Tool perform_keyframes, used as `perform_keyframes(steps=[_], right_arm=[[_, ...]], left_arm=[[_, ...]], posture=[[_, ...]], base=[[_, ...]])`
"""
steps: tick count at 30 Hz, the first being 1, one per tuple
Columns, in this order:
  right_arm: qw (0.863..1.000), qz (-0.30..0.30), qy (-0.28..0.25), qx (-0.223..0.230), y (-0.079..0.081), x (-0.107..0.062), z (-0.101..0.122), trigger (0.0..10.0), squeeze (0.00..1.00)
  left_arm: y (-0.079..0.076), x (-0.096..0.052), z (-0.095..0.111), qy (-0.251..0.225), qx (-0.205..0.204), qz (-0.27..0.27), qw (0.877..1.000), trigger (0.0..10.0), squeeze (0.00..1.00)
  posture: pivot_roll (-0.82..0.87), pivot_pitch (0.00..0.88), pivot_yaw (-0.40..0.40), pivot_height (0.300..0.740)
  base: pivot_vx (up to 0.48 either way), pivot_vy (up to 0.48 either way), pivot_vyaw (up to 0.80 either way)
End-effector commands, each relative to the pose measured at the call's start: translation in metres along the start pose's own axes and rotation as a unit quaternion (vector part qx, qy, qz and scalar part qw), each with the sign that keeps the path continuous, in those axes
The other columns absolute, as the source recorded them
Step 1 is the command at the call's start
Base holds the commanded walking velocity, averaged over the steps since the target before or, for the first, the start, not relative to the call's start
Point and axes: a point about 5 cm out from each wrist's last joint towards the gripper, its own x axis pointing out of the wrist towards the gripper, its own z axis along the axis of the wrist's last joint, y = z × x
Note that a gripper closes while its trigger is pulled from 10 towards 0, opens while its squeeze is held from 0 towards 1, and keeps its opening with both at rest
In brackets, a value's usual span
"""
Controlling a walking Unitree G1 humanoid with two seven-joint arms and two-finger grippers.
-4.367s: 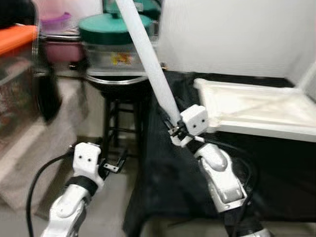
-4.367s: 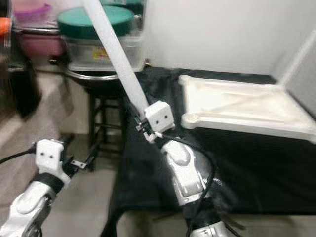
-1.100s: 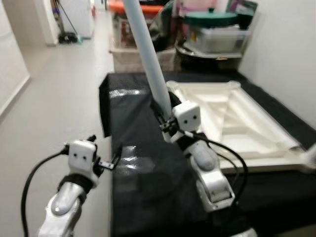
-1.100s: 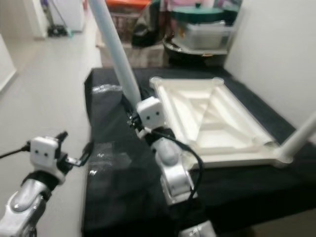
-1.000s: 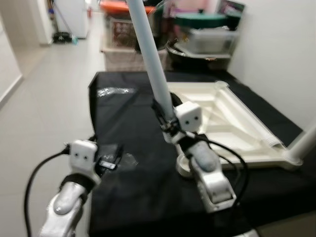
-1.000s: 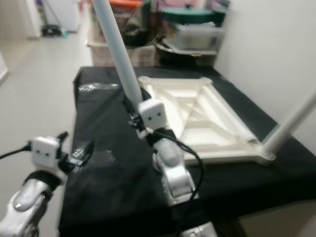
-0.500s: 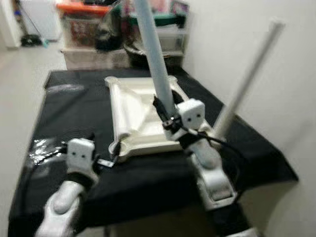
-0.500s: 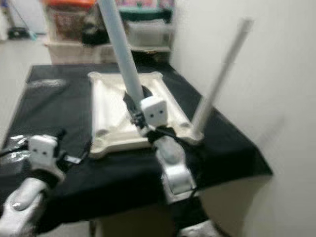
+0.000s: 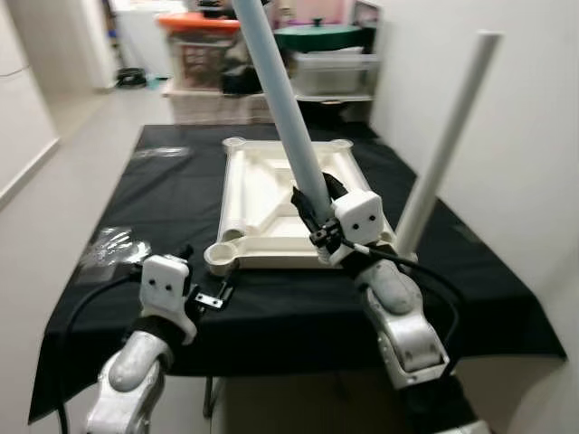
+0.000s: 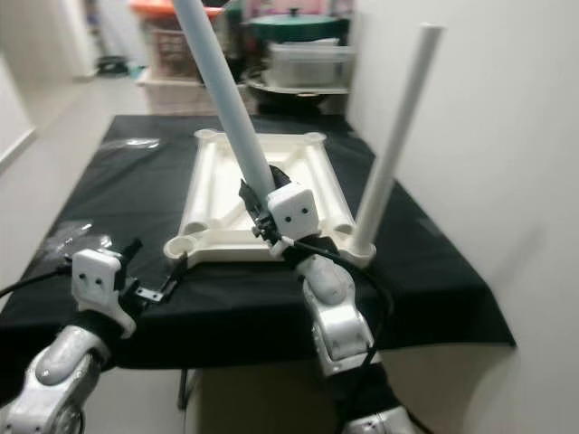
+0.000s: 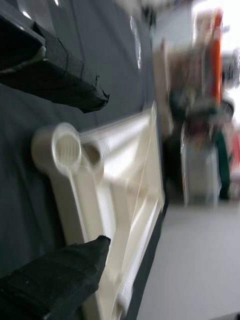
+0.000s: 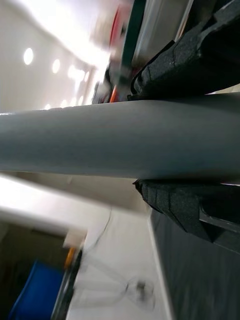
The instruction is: Building children table
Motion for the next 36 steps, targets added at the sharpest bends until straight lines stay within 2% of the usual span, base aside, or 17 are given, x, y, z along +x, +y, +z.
perform_keyframes(steps=[1,5,7,8,9,10,12,15,18,20,22,26,28,29,30,31,36], right_arm=[[1.0,0.012,-0.001,0.002,0.0,-0.002,-0.001,0.0,0.0],[0.999,0.035,0.002,0.002,0.002,-0.004,-0.002,0.0,0.0],[0.997,0.08,0.019,0.004,0.008,-0.008,-0.008,0.0,0.0],[0.997,0.08,0.019,0.004,0.008,-0.008,-0.008,0.0,0.0],[0.992,0.123,0.031,-0.006,0.014,-0.014,-0.013,0.0,0.0],[0.992,0.123,0.031,-0.006,0.014,-0.014,-0.013,0.0,0.0],[0.981,0.186,0.056,-0.017,0.023,-0.025,-0.023,0.0,0.0],[0.976,0.207,0.061,-0.024,0.025,-0.029,-0.026,0.0,0.0],[0.96,0.268,0.067,-0.037,0.033,-0.039,-0.029,0.0,0.0],[0.96,0.268,0.067,-0.037,0.033,-0.039,-0.029,0.0,0.0],[0.951,0.299,0.068,-0.042,0.036,-0.045,-0.03,0.0,0.0],[0.949,0.306,0.067,-0.042,0.036,-0.047,-0.03,0.0,0.0],[0.946,0.315,0.061,-0.037,0.033,-0.049,-0.029,0.0,0.0],[0.946,0.317,0.059,-0.035,0.032,-0.049,-0.028,0.0,0.0],[0.946,0.317,0.059,-0.035,0.032,-0.049,-0.028,0.0,0.0],[0.945,0.319,0.058,-0.035,0.031,-0.05,-0.028,0.0,0.0],[0.944,0.322,0.059,-0.038,0.03,-0.05,-0.029,0.0,0.0]], left_arm=[[0.001,0.002,-0.001,0.002,-0.029,0.008,1.0,10.0,0.0],[0.005,0.004,0.005,-0.011,-0.067,0.018,0.998,10.0,0.0],[0.006,0.006,0.013,-0.028,-0.111,0.013,0.993,10.0,0.0],[0.006,0.006,0.013,-0.028,-0.111,0.013,0.993,10.0,0.0],[0.004,0.007,0.021,-0.042,-0.141,-0.001,0.989,10.0,0.0],[0.004,0.007,0.021,-0.042,-0.141,-0.001,0.989,10.0,0.0],[-0.001,0.008,0.036,-0.071,-0.173,-0.033,0.982,10.0,0.0],[-0.003,0.008,0.04,-0.079,-0.179,-0.044,0.98,10.0,0.0],[-0.002,0.007,0.042,-0.084,-0.199,-0.057,0.975,10.0,0.0],[-0.002,0.007,0.042,-0.084,-0.199,-0.057,0.975,10.0,0.0],[0.001,0.01,0.043,-0.086,-0.218,-0.054,0.971,10.0,0.0],[0.004,0.011,0.044,-0.089,-0.226,-0.05,0.969,10.0,0.0],[0.012,0.014,0.045,-0.093,-0.24,-0.03,0.966,10.0,0.0],[0.015,0.015,0.045,-0.096,-0.245,-0.022,0.965,7.0,0.0],[0.015,0.015,0.045,-0.096,-0.245,-0.022,0.965,7.0,0.0],[0.017,0.015,0.047,-0.105,-0.251,-0.021,0.962,0.0,0.0],[0.02,0.015,0.051,-0.122,-0.266,-0.019,0.956,0.0,0.0]], posture=[[0.05,0.0,-0.075,0.74],[0.05,0.0,-0.075,0.74],[0.05,0.0,-0.076,0.74],[0.05,0.0,-0.076,0.74],[0.04,0.0,-0.075,0.74],[0.04,0.0,-0.075,0.74],[0.05,0.0,-0.075,0.74],[0.05,0.0,-0.075,0.74],[0.04,0.0,-0.073,0.74],[0.04,0.0,-0.073,0.74],[0.04,0.0,-0.07,0.74],[0.04,0.0,-0.069,0.74],[0.04,0.0,-0.065,0.74],[0.04,0.0,-0.065,0.74],[0.04,0.0,-0.065,0.74],[0.04,0.0,-0.065,0.74],[0.04,0.0,-0.063,0.74]], base=[[0.0,0.0,0.59],[0.0,0.0,0.15],[0.0,0.0,0.0],[0.0,0.0,0.0],[0.0,0.0,0.0],[0.0,0.0,0.0],[0.0,0.0,0.0],[0.0,0.0,0.0],[0.0,0.0,0.0],[0.0,0.0,0.0],[0.0,0.0,0.0],[0.0,0.0,0.0],[0.0,0.0,0.0],[0.0,0.0,0.0],[0.0,0.0,0.0],[0.0,0.0,0.0],[0.0,0.0,0.0]])
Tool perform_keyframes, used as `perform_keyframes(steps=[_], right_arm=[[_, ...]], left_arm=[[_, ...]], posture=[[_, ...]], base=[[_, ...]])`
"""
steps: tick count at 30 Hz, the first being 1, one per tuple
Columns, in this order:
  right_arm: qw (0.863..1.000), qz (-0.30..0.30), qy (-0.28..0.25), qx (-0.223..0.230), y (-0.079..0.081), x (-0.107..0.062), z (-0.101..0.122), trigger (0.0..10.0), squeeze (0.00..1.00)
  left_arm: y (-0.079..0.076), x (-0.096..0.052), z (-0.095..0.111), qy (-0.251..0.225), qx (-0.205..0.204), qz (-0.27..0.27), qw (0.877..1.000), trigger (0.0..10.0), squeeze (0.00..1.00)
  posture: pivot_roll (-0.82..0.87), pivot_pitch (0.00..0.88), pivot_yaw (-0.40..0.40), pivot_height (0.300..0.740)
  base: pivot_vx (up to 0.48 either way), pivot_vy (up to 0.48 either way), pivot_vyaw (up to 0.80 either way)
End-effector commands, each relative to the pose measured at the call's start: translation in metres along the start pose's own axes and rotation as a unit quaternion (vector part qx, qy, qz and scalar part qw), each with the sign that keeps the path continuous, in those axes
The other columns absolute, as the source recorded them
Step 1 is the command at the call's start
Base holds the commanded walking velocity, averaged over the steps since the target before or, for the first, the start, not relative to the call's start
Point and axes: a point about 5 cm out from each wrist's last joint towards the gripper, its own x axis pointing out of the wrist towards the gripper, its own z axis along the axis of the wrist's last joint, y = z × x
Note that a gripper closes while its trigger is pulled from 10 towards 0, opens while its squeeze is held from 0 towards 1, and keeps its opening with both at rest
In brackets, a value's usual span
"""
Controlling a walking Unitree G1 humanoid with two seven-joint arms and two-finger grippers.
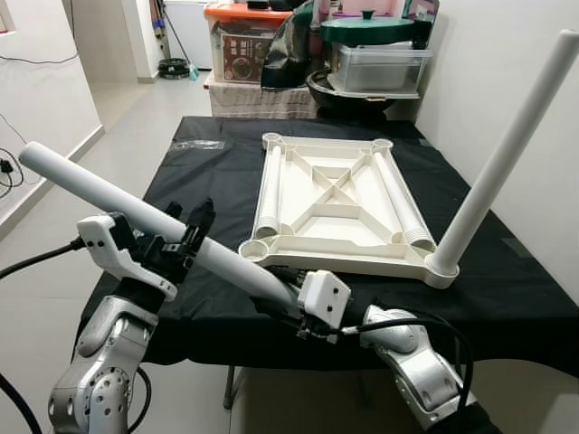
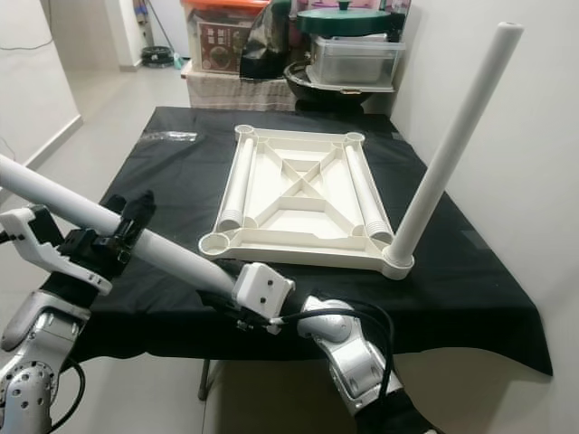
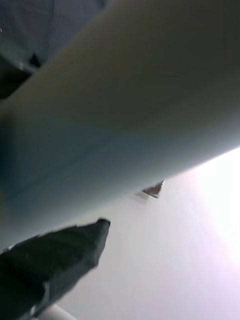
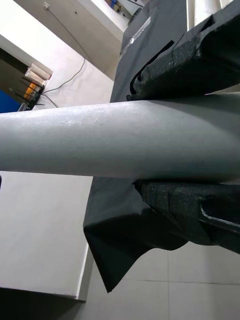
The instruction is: Building children table
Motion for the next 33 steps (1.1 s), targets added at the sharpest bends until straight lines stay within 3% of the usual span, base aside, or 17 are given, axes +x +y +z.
perform_keyframes(steps=[1,11,12,14,15,16,17,20,23,24,25,26,27,31,33], right_arm=[[1.0,-0.003,-0.015,-0.005,-0.002,-0.002,0.004,0.0,0.0],[1.0,0.005,-0.014,-0.006,-0.008,0.0,0.006,0.0,0.0],[1.0,0.01,-0.009,-0.003,-0.01,0.001,0.006,0.7,0.0],[1.0,0.01,-0.009,-0.003,-0.01,0.001,0.006,0.7,0.0],[1.0,-0.001,-0.018,0.018,-0.015,0.001,0.008,10.0,0.0],[0.999,0.008,-0.022,0.042,-0.019,0.002,0.011,10.0,1.0],[0.997,0.031,-0.019,0.069,-0.02,0.002,0.014,10.0,1.0],[0.994,0.057,-0.016,0.089,-0.019,0.002,0.016,10.0,1.0],[0.981,0.146,0.008,0.125,-0.012,0.002,0.019,10.0,1.0],[0.972,0.185,0.017,0.145,-0.009,0.002,0.022,10.0,0.46],[0.972,0.185,0.017,0.145,-0.009,0.002,0.022,10.0,0.46],[0.958,0.225,0.023,0.175,-0.006,0.002,0.025,10.0,0.0],[0.958,0.225,0.023,0.175,-0.006,0.002,0.025,10.0,0.0],[0.925,0.295,0.042,0.235,0.002,0.003,0.025,10.0,0.0],[0.921,0.298,0.048,0.246,0.003,0.004,0.023,10.0,0.0]], left_arm=[[0.001,0.001,0.002,-0.011,-0.012,0.006,1.0,0.0,0.0],[-0.009,0.003,-0.003,0.01,-0.041,-0.015,0.999,0.0,0.0],[-0.012,0.004,-0.006,0.022,-0.044,-0.026,0.998,0.0,0.0],[-0.012,0.004,-0.006,0.022,-0.044,-0.026,0.998,0.0,0.0],[-0.017,0.004,-0.008,0.036,-0.041,-0.046,0.997,3.9,0.0],[-0.021,0.005,-0.008,0.048,-0.039,-0.064,0.996,10.0,0.0],[-0.023,0.005,-0.007,0.059,-0.035,-0.081,0.994,10.0,0.0],[-0.025,0.006,-0.007,0.068,-0.029,-0.096,0.993,10.0,0.0],[-0.027,0.008,-0.008,0.09,-0.016,-0.128,0.988,10.0,0.0],[-0.029,0.01,-0.008,0.1,-0.008,-0.145,0.984,10.0,0.0],[-0.029,0.01,-0.008,0.1,-0.008,-0.145,0.984,10.0,0.0],[-0.032,0.013,-0.008,0.108,-0.002,-0.164,0.981,10.0,0.0],[-0.032,0.013,-0.008,0.108,-0.002,-0.164,0.981,10.0,0.0],[-0.044,0.02,-0.01,0.121,-0.001,-0.203,0.972,10.0,0.0],[-0.047,0.021,-0.01,0.124,-0.003,-0.211,0.97,10.0,0.0]], posture=[[0.04,0.0,-0.063,0.74],[0.04,0.0,-0.065,0.74],[0.04,0.0,-0.067,0.74],[0.04,0.0,-0.067,0.74],[0.04,0.0,-0.066,0.74],[0.04,0.0,-0.063,0.74],[0.04,0.0,-0.062,0.74],[0.04,0.0,-0.061,0.74],[0.04,0.0,-0.054,0.74],[0.04,0.0,-0.054,0.74],[0.04,0.0,-0.054,0.74],[0.04,0.0,-0.056,0.74],[0.04,0.0,-0.056,0.74],[0.05,0.0,-0.057,0.74],[0.05,0.0,-0.057,0.74]], base=[[0.0,0.0,0.0],[0.0,0.0,0.0],[0.0,0.0,0.0],[0.0,0.0,0.0],[0.0,0.0,0.0],[0.0,0.0,0.0],[0.0,0.0,0.0],[0.0,0.0,0.0],[0.0,0.0,0.0],[0.0,0.0,0.0],[0.0,0.0,0.0],[0.0,0.0,0.0],[0.0,0.0,0.0],[0.0,0.0,0.0],[0.0,0.0,0.0]])
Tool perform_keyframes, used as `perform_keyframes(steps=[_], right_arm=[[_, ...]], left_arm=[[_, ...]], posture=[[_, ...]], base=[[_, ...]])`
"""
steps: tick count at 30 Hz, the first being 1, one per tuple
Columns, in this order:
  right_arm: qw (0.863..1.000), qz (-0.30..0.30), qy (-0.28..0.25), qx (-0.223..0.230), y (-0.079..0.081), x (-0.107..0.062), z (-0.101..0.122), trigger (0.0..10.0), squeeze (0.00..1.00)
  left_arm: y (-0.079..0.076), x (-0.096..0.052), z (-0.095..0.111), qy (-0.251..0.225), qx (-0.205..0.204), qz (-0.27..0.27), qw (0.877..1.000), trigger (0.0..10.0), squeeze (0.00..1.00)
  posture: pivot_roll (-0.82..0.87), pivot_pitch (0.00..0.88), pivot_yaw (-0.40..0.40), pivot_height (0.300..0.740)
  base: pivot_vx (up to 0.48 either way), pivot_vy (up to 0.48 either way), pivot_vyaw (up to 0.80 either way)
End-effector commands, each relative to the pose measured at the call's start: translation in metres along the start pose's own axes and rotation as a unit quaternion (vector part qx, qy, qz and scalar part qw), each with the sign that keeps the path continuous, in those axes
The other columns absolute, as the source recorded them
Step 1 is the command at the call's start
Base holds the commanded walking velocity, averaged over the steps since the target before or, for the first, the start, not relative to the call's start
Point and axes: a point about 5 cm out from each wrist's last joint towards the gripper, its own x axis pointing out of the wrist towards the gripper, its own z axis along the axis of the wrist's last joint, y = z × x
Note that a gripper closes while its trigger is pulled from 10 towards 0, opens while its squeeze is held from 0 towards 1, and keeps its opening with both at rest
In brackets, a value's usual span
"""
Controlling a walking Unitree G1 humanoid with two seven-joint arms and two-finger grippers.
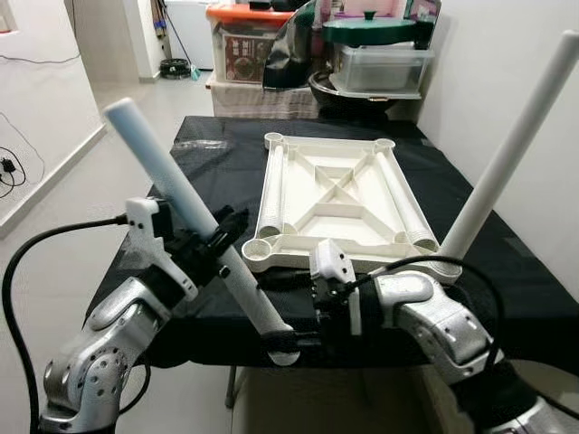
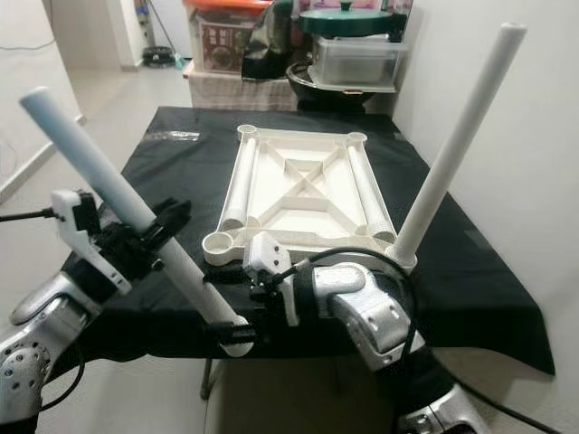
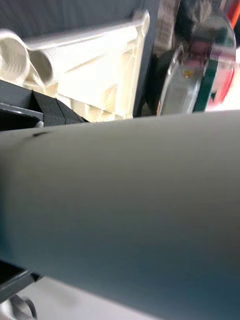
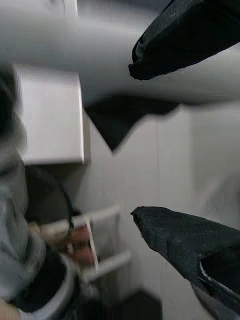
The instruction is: Building children table
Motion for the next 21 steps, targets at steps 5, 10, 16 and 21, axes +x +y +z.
perform_keyframes(steps=[5,10,16,21], right_arm=[[0.999,0.008,-0.01,0.053,-0.002,0.02,-0.005,10.0,0.0],[0.998,-0.025,-0.021,0.061,-0.01,0.034,-0.007,10.0,0.0],[0.998,-0.031,-0.016,0.046,-0.017,0.014,0.002,10.0,0.0],[0.999,-0.023,0.009,0.032,-0.018,-0.013,0.001,10.0,0.0]], left_arm=[[-0.016,0.01,-0.006,0.012,-0.022,-0.051,0.998,10.0,0.0],[-0.023,0.014,-0.008,0.018,-0.042,-0.077,0.996,10.0,0.0],[-0.016,0.008,-0.012,0.038,-0.025,-0.07,0.996,10.0,0.0],[-0.012,0.005,-0.01,0.038,-0.018,-0.061,0.997,10.0,0.0]], posture=[[0.05,0.0,-0.059,0.74],[0.06,0.0,-0.059,0.74],[0.05,0.0,-0.059,0.74],[0.05,0.0,-0.061,0.74]], base=[[0.0,0.0,0.0],[0.0,0.0,0.0],[0.0,0.0,0.0],[0.0,0.0,0.0]])
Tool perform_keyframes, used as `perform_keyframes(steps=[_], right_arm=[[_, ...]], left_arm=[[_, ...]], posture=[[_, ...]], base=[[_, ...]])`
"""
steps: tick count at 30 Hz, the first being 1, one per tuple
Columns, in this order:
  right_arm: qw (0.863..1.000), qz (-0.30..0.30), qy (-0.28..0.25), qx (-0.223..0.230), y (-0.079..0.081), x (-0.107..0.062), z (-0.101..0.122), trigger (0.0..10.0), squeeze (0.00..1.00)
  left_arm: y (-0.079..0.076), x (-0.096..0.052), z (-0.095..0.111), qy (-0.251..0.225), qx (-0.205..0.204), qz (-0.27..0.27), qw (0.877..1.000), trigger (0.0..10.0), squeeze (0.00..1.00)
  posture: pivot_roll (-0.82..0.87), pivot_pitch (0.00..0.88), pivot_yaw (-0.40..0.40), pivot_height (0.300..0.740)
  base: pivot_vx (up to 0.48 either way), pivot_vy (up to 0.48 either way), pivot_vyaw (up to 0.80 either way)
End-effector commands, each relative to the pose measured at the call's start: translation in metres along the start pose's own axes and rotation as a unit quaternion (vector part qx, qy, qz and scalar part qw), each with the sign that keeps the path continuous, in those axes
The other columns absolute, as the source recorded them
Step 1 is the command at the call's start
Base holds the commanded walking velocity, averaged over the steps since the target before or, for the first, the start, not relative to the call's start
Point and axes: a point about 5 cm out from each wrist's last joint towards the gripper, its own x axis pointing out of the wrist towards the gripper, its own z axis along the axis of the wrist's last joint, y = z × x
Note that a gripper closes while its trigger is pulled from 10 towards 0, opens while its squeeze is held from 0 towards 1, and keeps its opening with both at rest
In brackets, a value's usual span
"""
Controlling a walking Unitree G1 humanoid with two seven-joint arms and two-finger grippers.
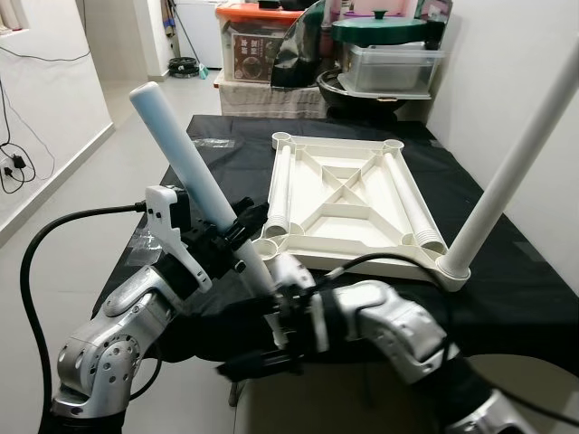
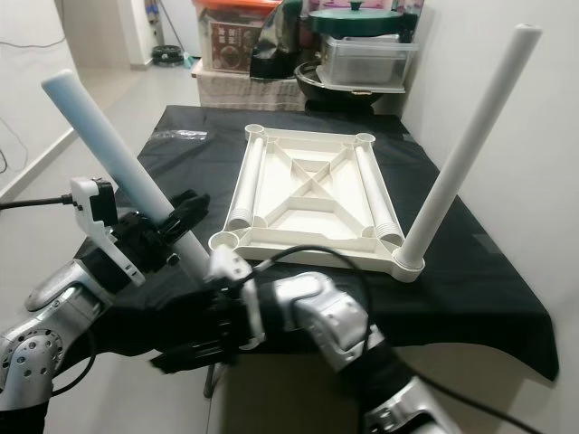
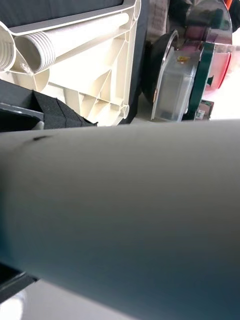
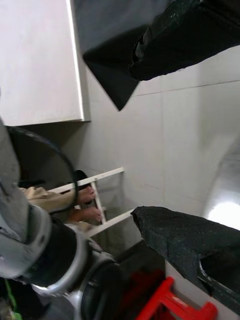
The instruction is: Building children table
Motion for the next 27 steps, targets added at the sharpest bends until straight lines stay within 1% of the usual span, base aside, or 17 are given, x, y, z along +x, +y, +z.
perform_keyframes(steps=[1,4,5,7,8,11,13,15,16,17,18,19,22,23,24,25,27], right_arm=[[0.999,-0.05,0.002,-0.008,-0.009,-0.021,0.004,10.0,0.0],[0.995,-0.076,0.059,-0.021,-0.014,-0.049,-0.008,10.0,0.0],[0.995,-0.076,0.059,-0.021,-0.014,-0.049,-0.008,10.0,0.0],[0.992,-0.101,0.073,-0.02,-0.02,-0.061,-0.012,10.0,0.0],[0.99,-0.12,0.065,-0.017,-0.025,-0.063,-0.01,10.0,0.0],[0.989,-0.132,0.058,-0.016,-0.029,-0.063,-0.009,10.0,0.0],[0.989,-0.139,0.053,-0.013,-0.031,-0.062,-0.008,10.0,0.0],[0.989,-0.144,0.041,-0.007,-0.035,-0.051,-0.009,10.0,0.0],[0.989,-0.144,0.041,-0.007,-0.035,-0.051,-0.009,10.0,0.0],[0.99,-0.136,0.033,-0.001,-0.035,-0.042,-0.01,10.0,0.0],[0.99,-0.136,0.033,-0.001,-0.035,-0.042,-0.01,10.0,0.0],[0.993,-0.117,0.024,0.004,-0.032,-0.034,-0.009,10.0,0.0],[0.995,-0.095,0.014,0.01,-0.028,-0.026,-0.008,10.0,0.0],[0.997,-0.07,0.004,0.015,-0.023,-0.02,-0.006,10.0,0.0],[0.997,-0.07,0.004,0.015,-0.023,-0.02,-0.006,10.0,0.0],[0.998,-0.054,-0.003,0.017,-0.02,-0.014,-0.004,10.0,0.0],[0.998,-0.054,-0.003,0.017,-0.02,-0.014,-0.004,10.0,0.0]], left_arm=[[-0.009,-0.001,-0.008,0.02,-0.018,-0.04,0.999,10.0,0.0],[-0.008,-0.004,-0.005,0.023,-0.012,-0.04,0.999,10.0,0.0],[-0.008,-0.004,-0.005,0.023,-0.012,-0.04,0.999,10.0,0.0],[-0.008,-0.007,-0.004,0.026,-0.011,-0.044,0.999,10.0,0.0],[-0.009,-0.007,-0.003,0.028,-0.011,-0.05,0.998,10.0,0.0],[-0.011,-0.007,-0.002,0.029,-0.012,-0.056,0.998,10.0,0.0],[-0.012,-0.006,-0.001,0.029,-0.012,-0.063,0.997,10.0,0.0],[-0.017,-0.002,0.002,0.028,-0.012,-0.085,0.996,10.0,0.0],[-0.017,-0.002,0.002,0.028,-0.012,-0.085,0.996,10.0,0.0],[-0.019,0.001,0.002,0.03,-0.009,-0.094,0.995,10.0,0.0],[-0.019,0.001,0.002,0.03,-0.009,-0.094,0.995,10.0,0.0],[-0.019,0.003,0.003,0.032,-0.006,-0.101,0.994,10.0,0.0],[-0.019,0.005,0.003,0.033,-0.003,-0.105,0.994,10.0,0.0],[-0.019,0.006,0.003,0.035,-0.001,-0.108,0.994,10.0,0.0],[-0.019,0.006,0.003,0.035,-0.001,-0.108,0.994,10.0,0.0],[-0.017,0.007,0.003,0.035,0.001,-0.106,0.994,10.0,0.0],[-0.017,0.007,0.003,0.035,0.001,-0.106,0.994,10.0,0.0]], posture=[[0.05,0.0,-0.061,0.74],[0.05,0.0,-0.06,0.74],[0.05,0.0,-0.06,0.74],[0.04,0.0,-0.058,0.74],[0.04,0.0,-0.056,0.74],[0.04,0.0,-0.054,0.74],[0.04,0.0,-0.054,0.74],[0.05,0.0,-0.052,0.74],[0.05,0.0,-0.052,0.74],[0.06,0.0,-0.053,0.74],[0.06,0.0,-0.053,0.74],[0.06,0.0,-0.052,0.74],[0.06,0.0,-0.051,0.74],[0.06,0.0,-0.049,0.74],[0.06,0.0,-0.049,0.74],[0.05,0.0,-0.047,0.74],[0.05,0.0,-0.047,0.74]], base=[[0.0,0.0,0.0],[0.0,0.0,0.0],[0.0,0.0,0.0],[0.0,0.0,0.0],[0.0,0.0,0.0],[0.0,0.0,0.0],[0.0,0.0,0.0],[0.0,0.0,0.0],[0.0,0.0,0.0],[0.0,0.0,0.0],[0.0,0.0,0.0],[0.0,0.0,0.0],[0.0,0.0,0.0],[0.0,0.0,0.0],[0.0,0.0,0.0],[0.0,0.0,0.0],[0.0,0.0,0.0]])
